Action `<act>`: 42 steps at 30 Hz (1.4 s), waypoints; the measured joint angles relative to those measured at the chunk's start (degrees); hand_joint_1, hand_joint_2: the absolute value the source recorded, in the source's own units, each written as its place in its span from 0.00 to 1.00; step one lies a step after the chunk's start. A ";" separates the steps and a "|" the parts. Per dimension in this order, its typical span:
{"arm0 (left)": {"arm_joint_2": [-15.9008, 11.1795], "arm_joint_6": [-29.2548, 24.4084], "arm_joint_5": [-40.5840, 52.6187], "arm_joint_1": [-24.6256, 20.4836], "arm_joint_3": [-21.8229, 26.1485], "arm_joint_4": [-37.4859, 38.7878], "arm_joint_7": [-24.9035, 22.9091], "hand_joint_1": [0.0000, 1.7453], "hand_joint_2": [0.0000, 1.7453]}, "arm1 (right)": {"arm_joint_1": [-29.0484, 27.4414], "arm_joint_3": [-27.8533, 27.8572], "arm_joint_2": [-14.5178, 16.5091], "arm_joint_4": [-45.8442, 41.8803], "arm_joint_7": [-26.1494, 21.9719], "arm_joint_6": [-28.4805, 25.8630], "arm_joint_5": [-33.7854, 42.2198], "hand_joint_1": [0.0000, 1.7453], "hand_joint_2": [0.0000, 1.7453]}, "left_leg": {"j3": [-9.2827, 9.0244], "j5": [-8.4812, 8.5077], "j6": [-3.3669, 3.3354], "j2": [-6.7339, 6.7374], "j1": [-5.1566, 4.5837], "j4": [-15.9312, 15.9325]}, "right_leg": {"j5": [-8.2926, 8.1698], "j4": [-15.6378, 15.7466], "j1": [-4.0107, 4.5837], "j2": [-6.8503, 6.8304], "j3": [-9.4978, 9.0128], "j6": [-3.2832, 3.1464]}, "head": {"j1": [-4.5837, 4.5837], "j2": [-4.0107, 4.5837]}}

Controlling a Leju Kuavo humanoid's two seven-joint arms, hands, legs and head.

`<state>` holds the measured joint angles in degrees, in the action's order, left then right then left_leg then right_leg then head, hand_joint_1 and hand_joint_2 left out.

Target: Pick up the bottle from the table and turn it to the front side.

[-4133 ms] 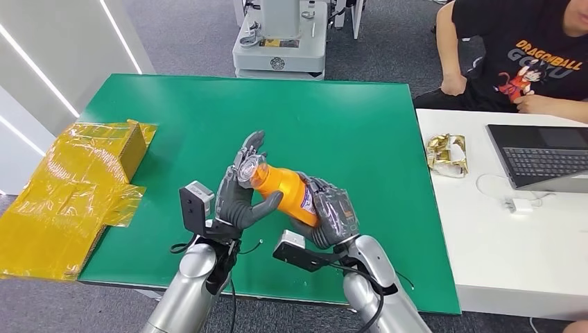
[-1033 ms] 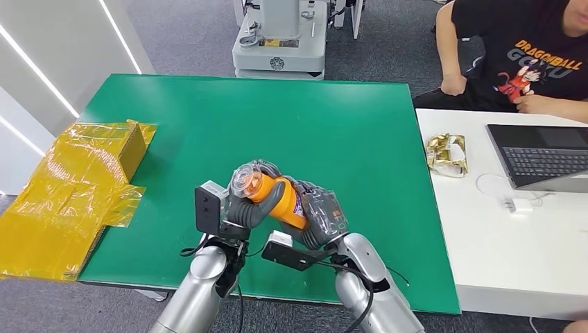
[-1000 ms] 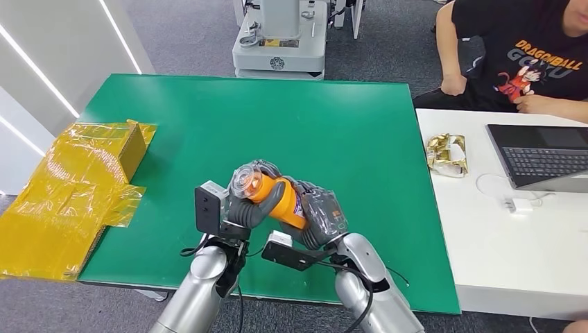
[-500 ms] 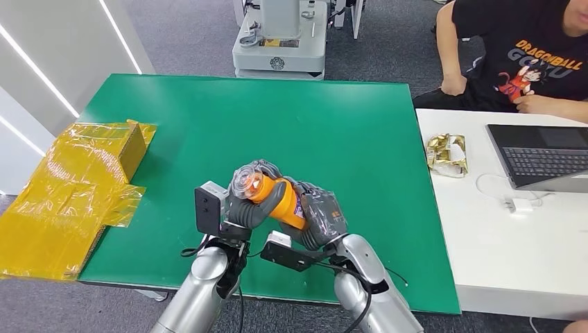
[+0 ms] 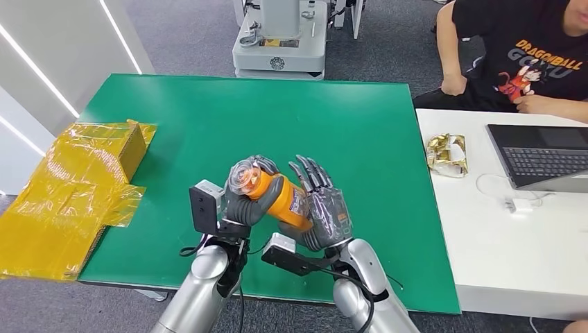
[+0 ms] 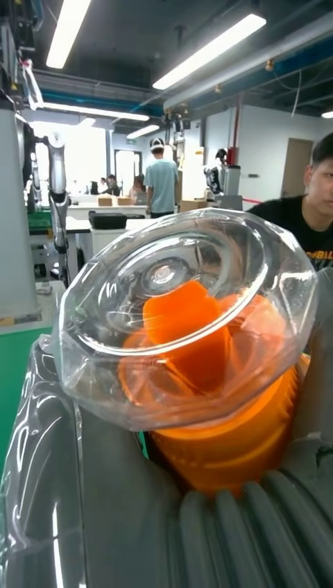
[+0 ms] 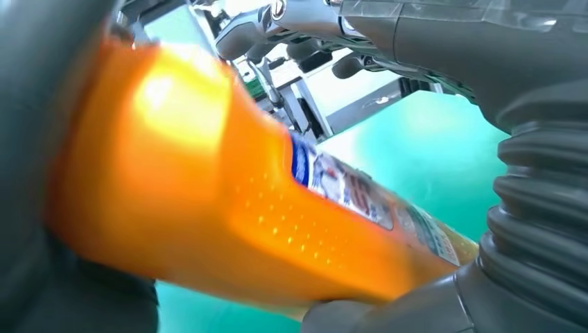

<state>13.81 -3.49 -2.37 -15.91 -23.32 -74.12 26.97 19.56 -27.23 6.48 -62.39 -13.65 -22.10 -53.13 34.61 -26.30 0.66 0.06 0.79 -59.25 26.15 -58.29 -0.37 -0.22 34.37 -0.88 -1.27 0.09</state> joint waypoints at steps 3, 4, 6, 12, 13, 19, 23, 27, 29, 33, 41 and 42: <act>-0.03 -1.05 -0.24 -0.04 0.00 -0.46 0.48 1.00 1.00 | -1.37 0.05 0.21 -2.41 -1.04 -2.29 2.45 0.00 1.00 | 0.00 0.00 0.00 0.00 0.00 0.00 | 0.00 0.00 0.00 0.00 0.00 0.00 | 0.00 0.00; -0.05 -1.76 -0.36 -0.01 0.01 -0.69 0.89 1.00 1.00 | -1.98 0.09 0.35 -3.53 -1.90 -3.64 3.53 0.00 1.00 | 0.00 0.00 0.00 0.00 0.00 0.00 | 0.00 0.00 0.00 0.00 0.00 0.00 | -0.01 0.00; -0.16 -3.64 -0.74 0.09 0.08 -1.48 2.06 1.00 1.00 | -3.49 0.16 0.64 -6.52 -3.95 -6.80 6.07 0.00 1.00 | 0.01 0.00 0.00 -0.01 0.00 0.00 | 0.00 0.00 0.00 -0.01 0.00 0.00 | -0.01 0.00; -1.48 -7.87 -1.07 0.16 0.60 -5.62 3.88 1.00 1.00 | -8.01 -0.09 0.80 -14.73 -6.89 -11.08 11.10 0.00 1.00 | 0.02 -0.01 0.00 0.00 0.00 0.02 | 0.02 0.00 0.00 -0.01 0.00 -0.01 | 0.00 0.00; -1.75 -8.57 -0.56 0.18 0.63 -6.18 4.02 1.00 1.00 | -8.44 -0.20 0.80 -15.49 -7.45 -11.45 11.99 0.00 1.00 | 0.02 -0.01 0.00 0.00 0.00 0.02 | 0.02 0.00 0.00 -0.01 0.00 -0.01 | 0.00 0.00; -6.33 -16.41 12.65 0.90 1.55 -9.13 2.06 1.00 1.00 | -11.18 -2.25 0.78 -19.85 -12.09 -15.44 19.14 0.00 1.00 | -0.01 -0.01 0.00 0.04 0.02 0.03 | 0.02 -0.02 0.00 0.02 0.00 -0.01 | -0.01 0.00; -10.55 -19.39 21.92 1.81 3.69 -9.87 -0.27 1.00 1.00 | -12.57 -4.16 0.46 -22.28 -12.21 -17.24 20.96 0.00 1.00 | 0.00 0.00 0.01 0.03 0.04 0.05 | 0.04 -0.03 0.01 0.01 0.00 -0.04 | -0.01 0.00; -15.32 -25.18 30.60 2.37 5.41 -9.93 -4.10 1.00 1.00 | -13.11 -5.29 -0.16 -23.68 -12.68 -17.53 23.07 0.00 1.00 | 0.00 0.00 0.01 0.09 0.04 0.06 | 0.04 -0.04 0.01 0.08 0.01 -0.04 | 0.00 0.00; -17.87 -29.17 34.48 2.79 6.45 -9.92 -5.71 1.00 1.00 | -13.31 -5.61 -0.36 -24.27 -12.88 -17.52 23.93 0.00 1.00 | -0.01 0.00 0.01 0.12 0.04 0.06 | 0.04 -0.04 0.01 0.12 0.02 -0.04 | 0.00 0.00; -22.53 -33.66 41.92 4.33 8.89 -9.92 -8.72 1.00 1.00 | -13.64 -5.98 -0.54 -25.31 -12.97 -17.39 24.72 0.00 1.00 | -0.01 0.00 0.02 0.11 0.04 0.07 | 0.04 -0.04 0.01 0.10 0.02 -0.05 | 0.01 0.00; -28.72 -33.59 54.56 6.44 12.20 -9.59 -14.69 1.00 1.00 | -14.03 -6.13 -0.55 -27.25 -12.26 -15.23 24.34 0.00 1.00 | -0.01 0.00 0.01 0.11 0.03 0.06 | 0.04 -0.03 0.01 0.10 0.04 -0.05 | 0.01 0.00; -29.28 -32.30 56.64 6.34 12.28 -9.26 -15.72 1.00 1.00 | -14.03 -6.13 -0.55 -27.48 -12.21 -14.66 24.41 0.00 1.00 | -0.01 0.00 0.01 0.11 0.03 0.06 | 0.04 -0.03 0.01 0.10 0.04 -0.05 | 0.01 0.00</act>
<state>-15.46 -35.78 54.27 -9.57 -11.04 -83.38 11.25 5.52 -33.35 5.92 -89.87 -25.86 -36.77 -28.72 34.60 -26.30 0.68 0.17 0.82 -59.19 26.20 -58.32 -0.36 -0.12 34.40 -0.92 -1.26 0.09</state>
